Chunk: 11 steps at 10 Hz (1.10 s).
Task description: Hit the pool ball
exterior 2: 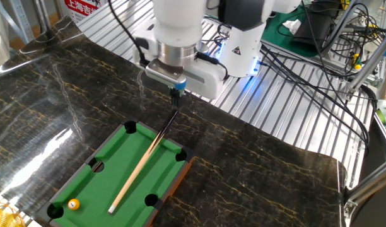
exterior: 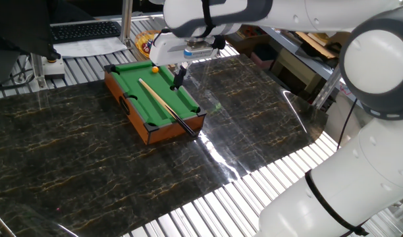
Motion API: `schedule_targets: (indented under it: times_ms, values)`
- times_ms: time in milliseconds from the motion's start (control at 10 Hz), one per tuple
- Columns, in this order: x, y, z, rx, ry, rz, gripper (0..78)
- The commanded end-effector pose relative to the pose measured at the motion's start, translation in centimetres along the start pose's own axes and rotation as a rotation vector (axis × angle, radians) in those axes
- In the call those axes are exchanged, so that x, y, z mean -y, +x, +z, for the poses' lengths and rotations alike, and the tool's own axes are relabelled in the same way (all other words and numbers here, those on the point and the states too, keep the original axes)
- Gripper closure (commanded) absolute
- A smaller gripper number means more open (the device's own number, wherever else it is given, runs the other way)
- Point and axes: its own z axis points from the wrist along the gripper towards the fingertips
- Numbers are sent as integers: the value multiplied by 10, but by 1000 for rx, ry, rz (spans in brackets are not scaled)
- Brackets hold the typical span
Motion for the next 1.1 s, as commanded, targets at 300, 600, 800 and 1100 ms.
schedule_targets:
  times_ms: [300,600,800,1100]
  values:
    - [2,-3,-2,-33,-47,-45,776]
    - [4,-4,5,-28,30,-68,776]
    - [8,-6,12,-22,75,-72,776]
    - [13,-7,20,-17,75,-75,776]
